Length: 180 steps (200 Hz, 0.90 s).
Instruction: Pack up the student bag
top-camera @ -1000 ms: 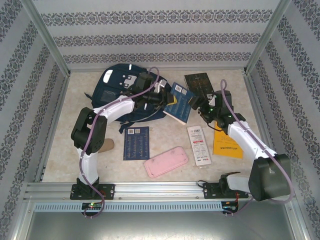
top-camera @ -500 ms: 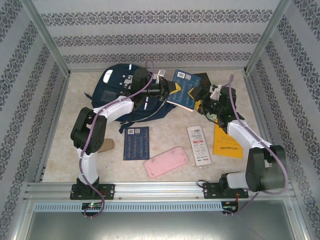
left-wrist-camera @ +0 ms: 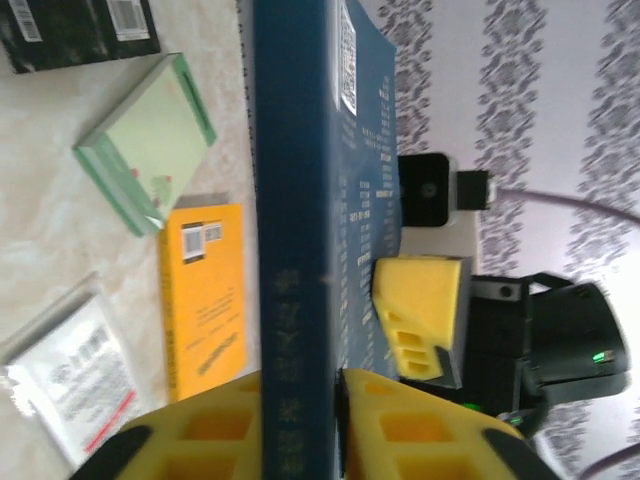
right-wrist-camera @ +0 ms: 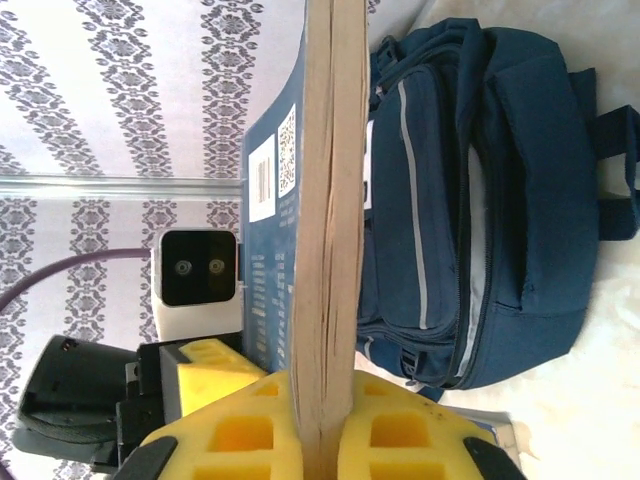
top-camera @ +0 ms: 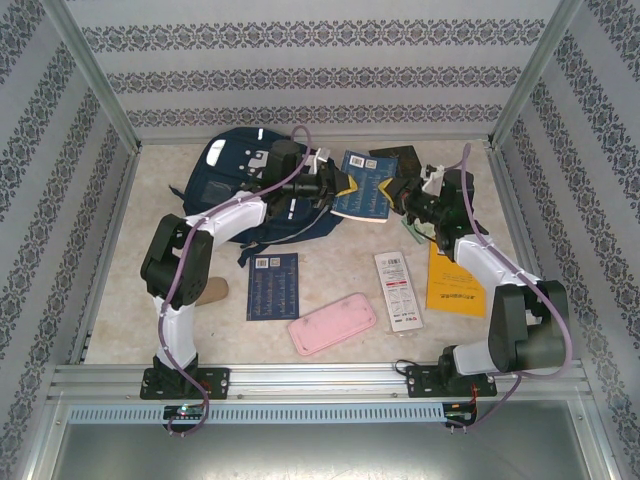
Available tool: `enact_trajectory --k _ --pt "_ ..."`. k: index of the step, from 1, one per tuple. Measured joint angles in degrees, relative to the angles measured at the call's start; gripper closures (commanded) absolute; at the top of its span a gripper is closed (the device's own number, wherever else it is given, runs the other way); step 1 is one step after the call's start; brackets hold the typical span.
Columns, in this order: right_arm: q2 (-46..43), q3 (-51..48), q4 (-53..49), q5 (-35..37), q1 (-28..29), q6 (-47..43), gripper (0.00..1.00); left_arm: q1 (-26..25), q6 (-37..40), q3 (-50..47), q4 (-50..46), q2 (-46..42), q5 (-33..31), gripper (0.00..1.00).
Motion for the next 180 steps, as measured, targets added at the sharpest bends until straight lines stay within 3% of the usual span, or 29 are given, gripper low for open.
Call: enact_trajectory --k 21,56,90,132,180 --pt "-0.44 0.0 -1.77 0.13 -1.07 -1.14 1.0 0.09 8.11 4.9 -11.34 0.0 -2.01 0.51" --pt "-1.97 0.0 -4.7 0.9 -2.51 -3.58 1.0 1.14 21.9 14.19 -28.96 0.26 -11.58 0.49" --pt "-2.49 0.0 -6.84 1.07 -2.8 -5.64 1.0 1.84 33.59 22.75 -42.38 4.42 -27.28 0.48" --pt "-2.47 0.0 -8.85 1.07 -2.8 -7.23 1.0 1.36 43.87 30.12 -53.35 14.73 -44.54 0.45" --pt "-1.84 0.5 -9.35 1.07 -2.91 -7.93 1.0 -0.7 49.44 36.72 -59.6 22.4 -54.21 0.42"
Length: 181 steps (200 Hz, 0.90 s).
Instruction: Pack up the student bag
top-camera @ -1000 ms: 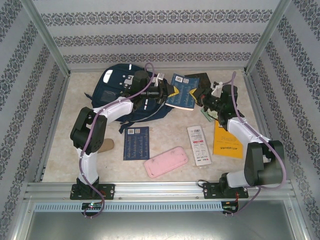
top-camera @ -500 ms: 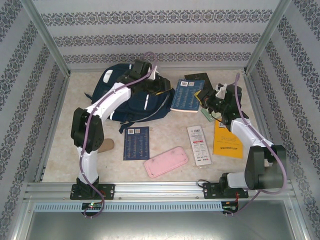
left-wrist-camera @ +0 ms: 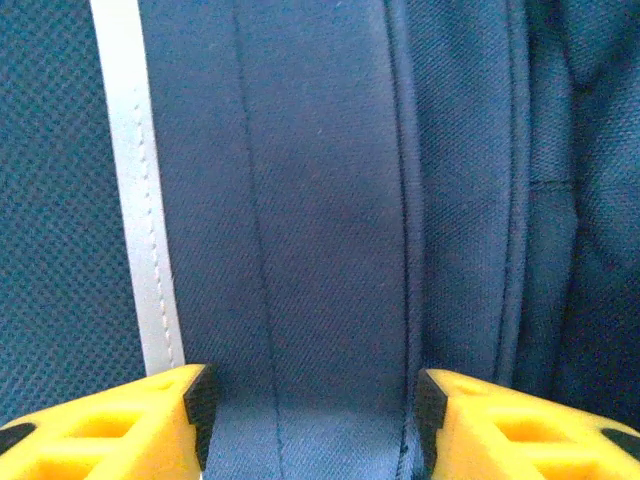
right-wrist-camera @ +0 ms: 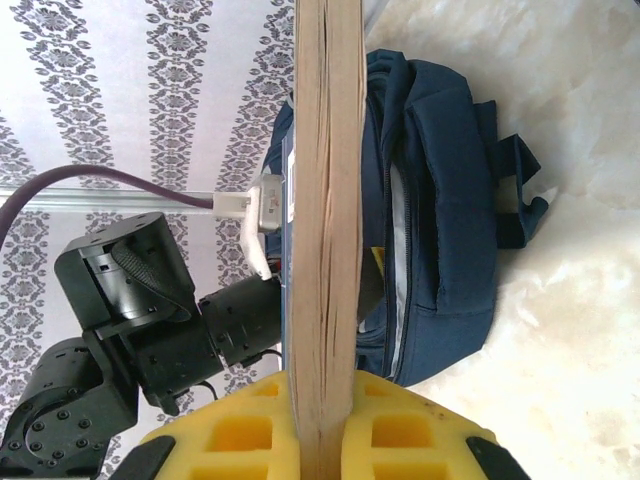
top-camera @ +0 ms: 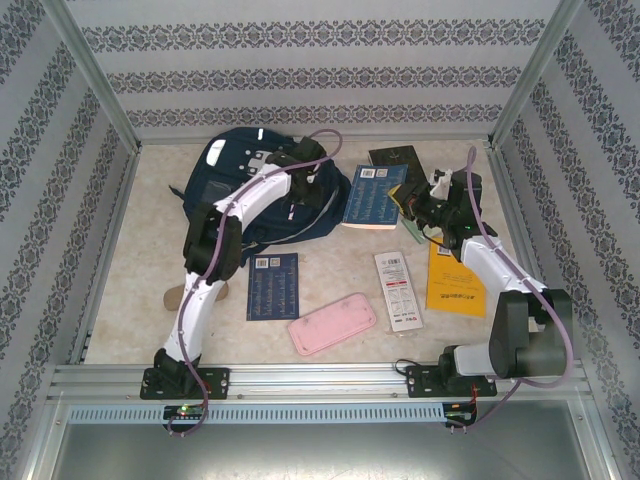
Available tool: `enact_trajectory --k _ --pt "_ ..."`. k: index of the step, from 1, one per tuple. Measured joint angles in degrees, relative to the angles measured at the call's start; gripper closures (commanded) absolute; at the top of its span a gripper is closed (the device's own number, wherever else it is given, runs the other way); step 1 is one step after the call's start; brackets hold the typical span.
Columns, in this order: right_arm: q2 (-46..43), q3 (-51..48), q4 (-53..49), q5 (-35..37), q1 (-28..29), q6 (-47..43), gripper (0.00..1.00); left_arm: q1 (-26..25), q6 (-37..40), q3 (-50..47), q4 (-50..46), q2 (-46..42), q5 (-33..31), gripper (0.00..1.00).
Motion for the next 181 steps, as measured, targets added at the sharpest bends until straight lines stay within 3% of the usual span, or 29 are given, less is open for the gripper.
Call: enact_trajectory --k 38,75,97,128,181 --pt "0.79 0.31 0.0 -0.02 0.0 -0.13 1.0 -1.62 2.71 3.37 -1.22 1.25 -4.28 0.37" --pt "1.2 0.31 0.0 -0.02 0.0 -0.13 1.0 -2.49 4.92 4.72 -1.46 2.78 -7.8 0.4" --pt "1.29 0.31 0.0 -0.02 0.02 -0.11 1.0 -2.71 5.97 4.83 -1.62 4.35 -8.85 0.54" --pt "1.31 0.31 0.0 -0.02 0.04 -0.11 1.0 -3.13 6.82 5.07 -1.77 4.66 -9.27 1.0" --pt "2.19 0.59 0.07 0.13 2.93 -0.11 1.0 -3.1 5.97 5.01 -2.89 1.9 -9.42 1.0"
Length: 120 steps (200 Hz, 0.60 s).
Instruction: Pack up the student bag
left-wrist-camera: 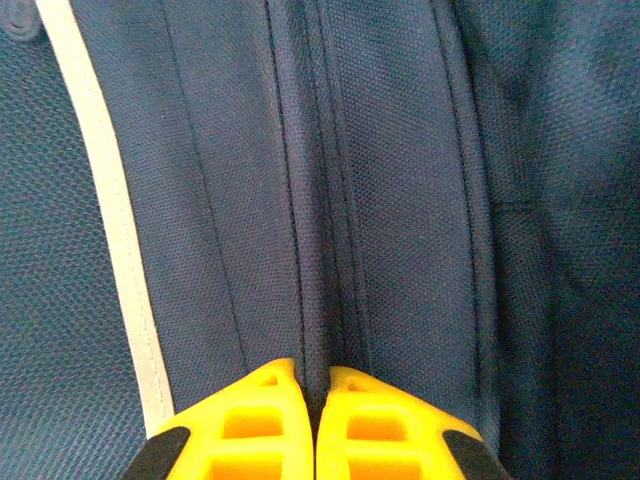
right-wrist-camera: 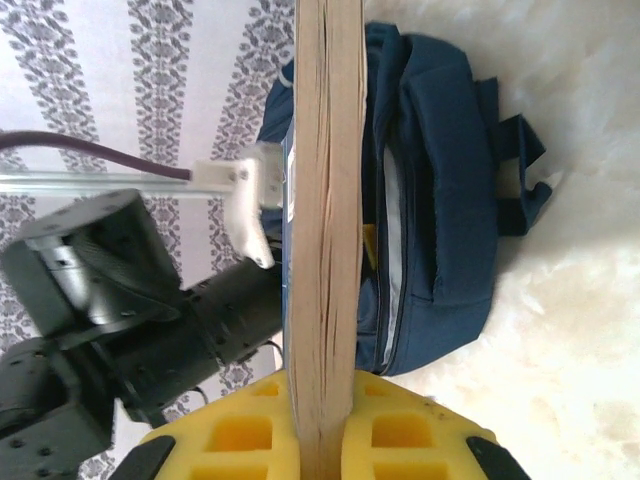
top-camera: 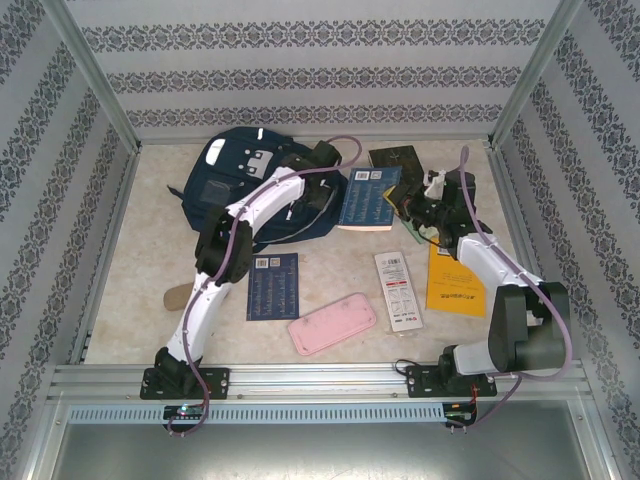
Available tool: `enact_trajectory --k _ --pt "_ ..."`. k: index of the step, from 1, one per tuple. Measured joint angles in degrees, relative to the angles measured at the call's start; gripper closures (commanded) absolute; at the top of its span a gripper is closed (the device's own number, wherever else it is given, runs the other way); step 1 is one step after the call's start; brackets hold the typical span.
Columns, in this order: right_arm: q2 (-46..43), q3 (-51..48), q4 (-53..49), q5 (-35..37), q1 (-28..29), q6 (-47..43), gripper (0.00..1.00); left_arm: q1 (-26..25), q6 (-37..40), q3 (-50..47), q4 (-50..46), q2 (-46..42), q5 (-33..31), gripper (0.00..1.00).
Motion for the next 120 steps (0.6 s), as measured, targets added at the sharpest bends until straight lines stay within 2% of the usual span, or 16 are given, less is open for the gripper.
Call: enact_trajectory --k 53,120 --pt "2.43 1.75 0.66 3.1 5.16 -0.2 1.0 1.73 -1.33 -1.64 -1.9 -10.4 2.32 1.0" --pt "13.38 10.27 4.0 8.2 12.83 -0.15 1.0 8.17 -2.78 -1.64 -1.99 -18.08 10.47 1.0"
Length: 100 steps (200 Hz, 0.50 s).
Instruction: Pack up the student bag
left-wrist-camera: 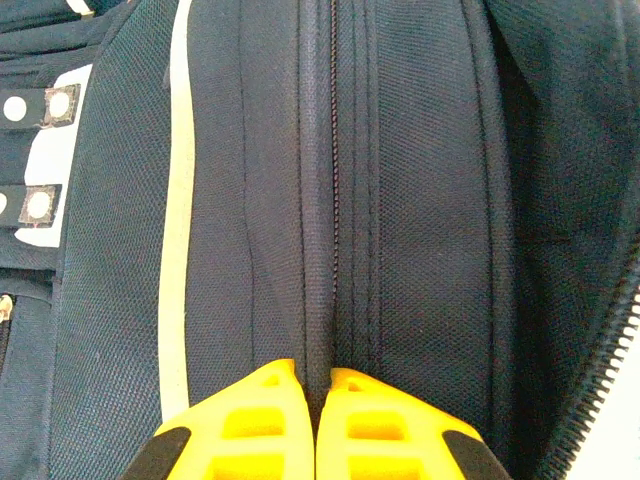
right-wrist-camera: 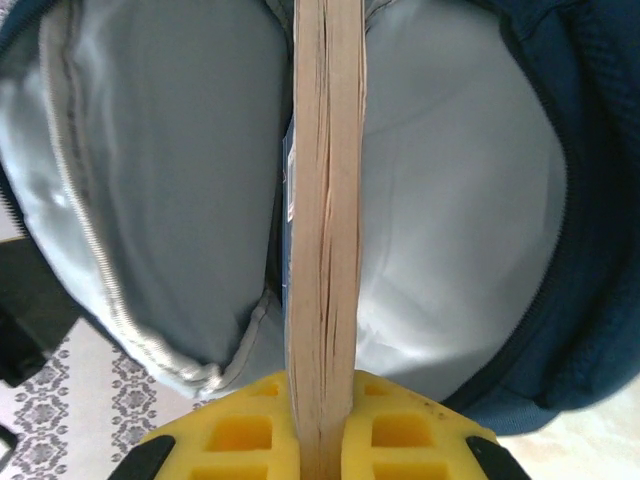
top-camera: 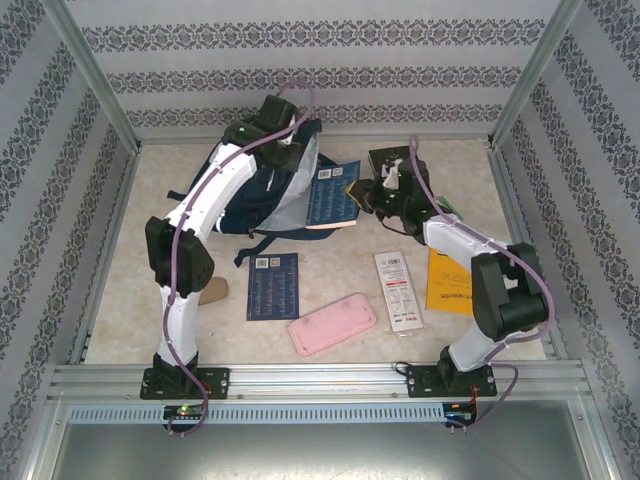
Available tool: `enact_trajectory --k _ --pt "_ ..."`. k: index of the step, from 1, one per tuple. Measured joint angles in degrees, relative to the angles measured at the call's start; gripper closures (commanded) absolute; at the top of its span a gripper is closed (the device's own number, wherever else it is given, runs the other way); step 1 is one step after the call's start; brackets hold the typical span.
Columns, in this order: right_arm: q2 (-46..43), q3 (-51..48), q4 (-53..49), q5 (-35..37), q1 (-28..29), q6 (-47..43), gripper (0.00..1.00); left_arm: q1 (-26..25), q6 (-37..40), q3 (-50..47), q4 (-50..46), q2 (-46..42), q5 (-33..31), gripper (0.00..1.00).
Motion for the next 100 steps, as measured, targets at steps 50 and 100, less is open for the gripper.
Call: enact_trajectory --k 50,100 --pt "12.13 9.79 5.07 4.68 5.29 2.34 1.0 3.69 -1.64 -0.07 0.02 -1.03 8.22 1.0" --pt "25.11 22.51 9.18 7.89 9.64 7.04 1.0 5.79 -4.42 -0.07 0.61 -1.46 15.98 1.0"
